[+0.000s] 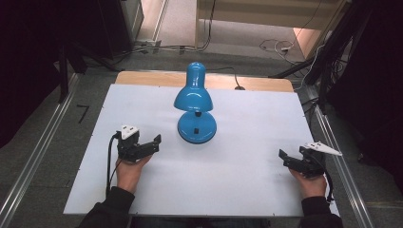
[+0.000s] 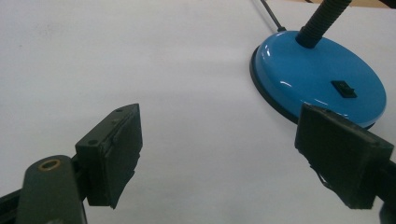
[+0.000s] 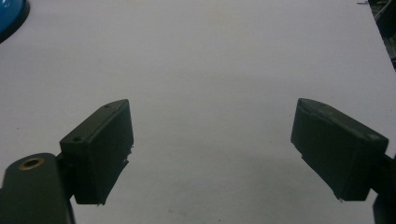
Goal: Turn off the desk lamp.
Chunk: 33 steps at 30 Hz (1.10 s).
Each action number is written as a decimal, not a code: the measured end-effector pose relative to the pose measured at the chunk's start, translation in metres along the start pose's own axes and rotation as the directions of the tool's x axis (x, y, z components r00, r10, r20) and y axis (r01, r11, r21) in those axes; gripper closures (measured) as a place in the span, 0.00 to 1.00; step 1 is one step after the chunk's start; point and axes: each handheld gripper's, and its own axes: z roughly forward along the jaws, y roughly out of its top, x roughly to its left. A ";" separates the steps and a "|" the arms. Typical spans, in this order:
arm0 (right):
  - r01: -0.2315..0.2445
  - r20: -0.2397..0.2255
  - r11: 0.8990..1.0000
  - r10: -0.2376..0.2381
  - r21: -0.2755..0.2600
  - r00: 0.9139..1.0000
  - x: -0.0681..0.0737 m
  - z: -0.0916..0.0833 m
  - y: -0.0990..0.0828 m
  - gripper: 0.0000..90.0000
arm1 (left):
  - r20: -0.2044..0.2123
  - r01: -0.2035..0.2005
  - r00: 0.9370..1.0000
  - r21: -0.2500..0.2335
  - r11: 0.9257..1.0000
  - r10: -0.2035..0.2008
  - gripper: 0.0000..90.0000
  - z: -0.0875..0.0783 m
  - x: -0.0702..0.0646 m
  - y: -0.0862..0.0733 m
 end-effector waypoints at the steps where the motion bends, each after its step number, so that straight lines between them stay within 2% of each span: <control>1: 0.000 0.000 1.000 0.000 0.000 1.000 0.000 0.000 0.000 0.13 | -0.002 -0.001 1.000 -0.001 1.000 0.001 0.17 -0.001 0.002 0.000; 15: 0.001 -0.001 1.000 -0.001 0.001 1.000 0.001 0.000 0.000 0.13 | -0.039 0.036 0.999 -0.020 0.999 -0.037 0.17 -0.020 0.027 -0.005; 33: -0.003 0.001 1.000 0.003 0.002 1.000 0.000 0.000 0.000 0.13 | -0.041 0.042 0.998 -0.019 0.999 -0.042 0.16 -0.038 0.035 -0.013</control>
